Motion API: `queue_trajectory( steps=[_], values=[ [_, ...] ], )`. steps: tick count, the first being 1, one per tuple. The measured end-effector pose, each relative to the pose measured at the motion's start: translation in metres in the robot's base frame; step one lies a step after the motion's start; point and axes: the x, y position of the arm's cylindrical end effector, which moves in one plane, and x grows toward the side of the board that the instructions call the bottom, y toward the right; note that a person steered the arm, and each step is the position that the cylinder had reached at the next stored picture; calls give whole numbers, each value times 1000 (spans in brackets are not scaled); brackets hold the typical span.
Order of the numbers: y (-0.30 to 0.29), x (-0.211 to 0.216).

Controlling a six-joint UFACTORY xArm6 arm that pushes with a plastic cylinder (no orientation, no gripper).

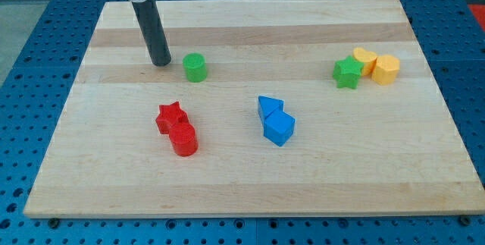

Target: Move the green circle to the left side of the green star

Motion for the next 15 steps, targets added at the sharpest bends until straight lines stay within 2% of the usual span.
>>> queue_trajectory(
  steps=[2, 4, 5, 7, 9, 10, 11, 14, 15],
  values=[
    [38, 19],
    [54, 21],
    [53, 49],
    [63, 49],
    [190, 45],
    [223, 48],
    [215, 53],
    [108, 55],
    [117, -11]
  ],
)
